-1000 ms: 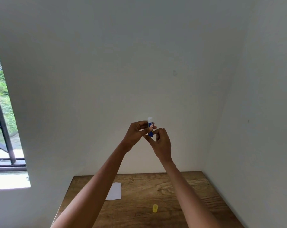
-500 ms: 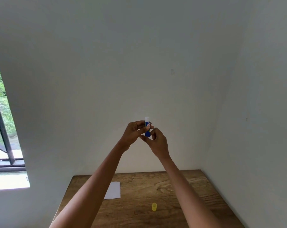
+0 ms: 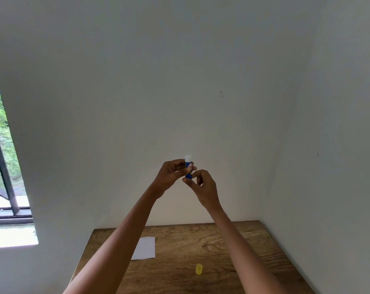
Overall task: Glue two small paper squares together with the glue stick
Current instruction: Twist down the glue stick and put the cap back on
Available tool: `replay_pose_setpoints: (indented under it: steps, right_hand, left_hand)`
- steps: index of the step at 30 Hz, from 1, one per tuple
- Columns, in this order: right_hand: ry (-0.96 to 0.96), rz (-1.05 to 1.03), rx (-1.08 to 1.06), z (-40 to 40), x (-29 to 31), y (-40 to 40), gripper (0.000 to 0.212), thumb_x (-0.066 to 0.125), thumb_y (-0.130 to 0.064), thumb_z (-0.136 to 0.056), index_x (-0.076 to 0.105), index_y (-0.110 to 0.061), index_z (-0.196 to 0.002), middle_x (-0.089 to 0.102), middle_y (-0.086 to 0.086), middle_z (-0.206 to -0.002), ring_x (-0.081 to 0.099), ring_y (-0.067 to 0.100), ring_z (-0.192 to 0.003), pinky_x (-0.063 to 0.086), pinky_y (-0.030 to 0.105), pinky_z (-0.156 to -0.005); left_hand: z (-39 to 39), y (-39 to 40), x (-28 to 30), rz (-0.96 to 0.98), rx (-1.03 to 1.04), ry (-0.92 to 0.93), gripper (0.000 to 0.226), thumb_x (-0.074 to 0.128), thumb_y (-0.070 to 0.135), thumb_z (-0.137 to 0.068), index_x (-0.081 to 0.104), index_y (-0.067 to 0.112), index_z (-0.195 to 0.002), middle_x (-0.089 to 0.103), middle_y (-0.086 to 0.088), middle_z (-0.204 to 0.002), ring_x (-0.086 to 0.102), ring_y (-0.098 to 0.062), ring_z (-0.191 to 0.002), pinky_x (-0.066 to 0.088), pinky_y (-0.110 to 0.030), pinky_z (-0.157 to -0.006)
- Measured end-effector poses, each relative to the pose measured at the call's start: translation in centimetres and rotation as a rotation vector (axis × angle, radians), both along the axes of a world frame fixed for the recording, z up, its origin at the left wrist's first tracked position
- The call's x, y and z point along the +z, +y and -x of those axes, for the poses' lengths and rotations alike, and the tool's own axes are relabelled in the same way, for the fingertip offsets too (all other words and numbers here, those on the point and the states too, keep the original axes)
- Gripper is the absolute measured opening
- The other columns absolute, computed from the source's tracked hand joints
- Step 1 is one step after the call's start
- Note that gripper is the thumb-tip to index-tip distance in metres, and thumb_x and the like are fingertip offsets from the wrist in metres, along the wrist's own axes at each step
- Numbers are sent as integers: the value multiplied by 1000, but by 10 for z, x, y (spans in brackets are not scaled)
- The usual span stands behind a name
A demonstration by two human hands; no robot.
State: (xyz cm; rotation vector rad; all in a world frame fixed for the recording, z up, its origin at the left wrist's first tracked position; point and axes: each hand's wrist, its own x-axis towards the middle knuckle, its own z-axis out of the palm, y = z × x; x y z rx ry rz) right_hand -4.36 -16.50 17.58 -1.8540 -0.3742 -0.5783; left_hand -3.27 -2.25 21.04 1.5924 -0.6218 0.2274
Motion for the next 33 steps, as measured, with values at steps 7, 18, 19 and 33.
replay_pose_setpoints:
  steps: [7,18,19,33]
  right_hand:
    - [-21,164,-7,-4,1,-6,10,66,-30,-84,59,-26,-77,44,-8,-67,42,6,-60,36,23,-58]
    - [-150,112,-28,-2,-19,1,29,64,-23,-86,51,-16,-111,47,-12,-85,51,2,-72,41,10,-61]
    - [-157,160,-19,-3,-18,-1,26,60,-20,-89,54,-15,-114,46,-14,-86,51,-2,-76,40,10,-62]
    - [-198,106,-202,1,-36,2,26,73,-35,-77,52,-24,-88,51,-5,-79,48,13,-63,39,13,-53]
  left_hand:
    - [1,1,-1,-41,-9,-12,21,60,9,-88,67,14,-107,73,8,-97,66,-10,-101,50,-18,-87]
    - [-1,2,-6,-91,5,-31,29,63,3,-84,67,11,-111,70,2,-107,62,2,-104,46,-10,-86]
    - [-1,3,-7,-94,-1,-23,30,63,4,-84,66,13,-113,69,2,-109,60,3,-106,46,-10,-88]
    - [8,-1,-27,-51,-77,69,31,61,0,-85,65,11,-113,73,10,-97,65,-8,-97,51,-19,-84]
